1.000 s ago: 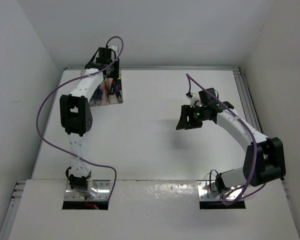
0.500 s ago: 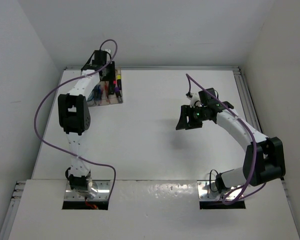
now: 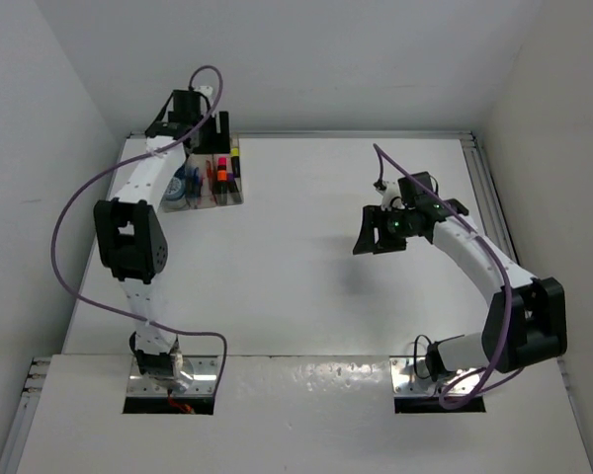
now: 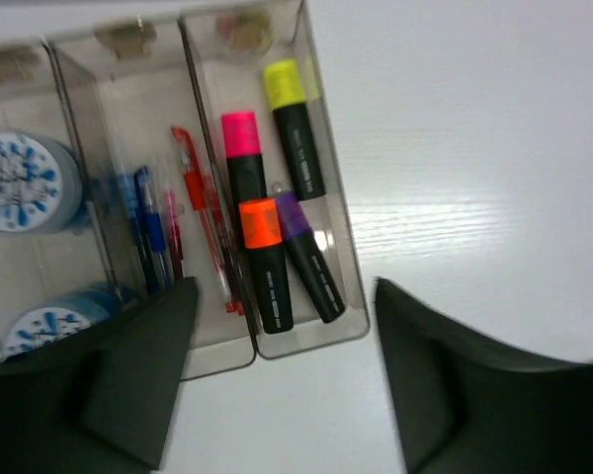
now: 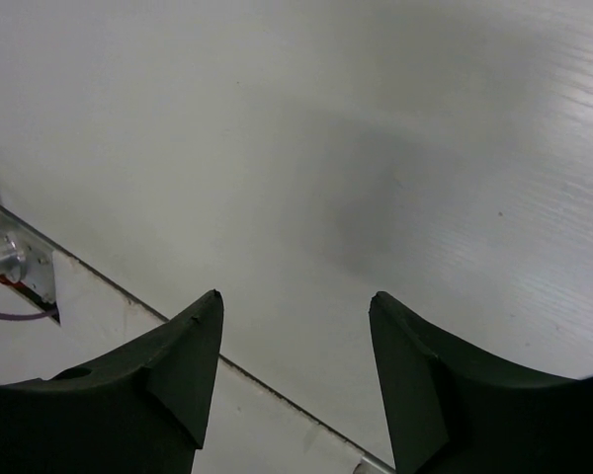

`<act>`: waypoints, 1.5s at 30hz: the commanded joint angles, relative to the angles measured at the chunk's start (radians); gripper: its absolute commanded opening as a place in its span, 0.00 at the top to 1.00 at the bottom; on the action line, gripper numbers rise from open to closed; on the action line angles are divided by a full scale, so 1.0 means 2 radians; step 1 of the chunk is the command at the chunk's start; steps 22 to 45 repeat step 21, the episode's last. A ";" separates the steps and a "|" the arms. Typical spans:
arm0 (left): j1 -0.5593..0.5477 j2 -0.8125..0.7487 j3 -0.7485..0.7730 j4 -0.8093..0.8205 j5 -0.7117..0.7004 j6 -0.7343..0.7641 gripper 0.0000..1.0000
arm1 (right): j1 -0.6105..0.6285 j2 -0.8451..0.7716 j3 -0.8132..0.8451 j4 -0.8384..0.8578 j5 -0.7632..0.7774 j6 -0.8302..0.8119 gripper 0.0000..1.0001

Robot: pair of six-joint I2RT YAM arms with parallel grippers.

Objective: Sort the stationery into containers
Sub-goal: Place the pen in the storage box, then reset both arms

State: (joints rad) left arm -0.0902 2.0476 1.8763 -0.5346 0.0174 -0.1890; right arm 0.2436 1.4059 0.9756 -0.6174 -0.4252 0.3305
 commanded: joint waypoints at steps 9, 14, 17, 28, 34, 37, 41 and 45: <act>0.009 -0.244 -0.101 -0.069 0.047 0.052 0.00 | -0.057 -0.099 0.020 -0.051 0.109 -0.063 0.07; 0.023 -0.359 -0.241 -0.049 0.041 0.053 0.00 | -0.093 -0.126 -0.002 -0.066 0.147 -0.082 0.01; 0.030 -0.407 -0.300 -0.046 0.040 0.057 0.00 | -0.110 -0.135 -0.010 -0.073 0.157 -0.081 0.01; 0.034 -0.457 -0.345 -0.045 0.042 0.070 0.00 | -0.118 -0.151 -0.024 -0.076 0.147 -0.077 0.01; 0.034 -0.457 -0.345 -0.045 0.042 0.070 0.00 | -0.118 -0.151 -0.024 -0.076 0.147 -0.077 0.01; 0.034 -0.457 -0.345 -0.045 0.042 0.070 0.00 | -0.118 -0.151 -0.024 -0.076 0.147 -0.077 0.01; 0.034 -0.457 -0.345 -0.045 0.042 0.070 0.00 | -0.118 -0.151 -0.024 -0.076 0.147 -0.077 0.01; 0.034 -0.457 -0.345 -0.045 0.042 0.070 0.00 | -0.118 -0.151 -0.024 -0.076 0.147 -0.077 0.01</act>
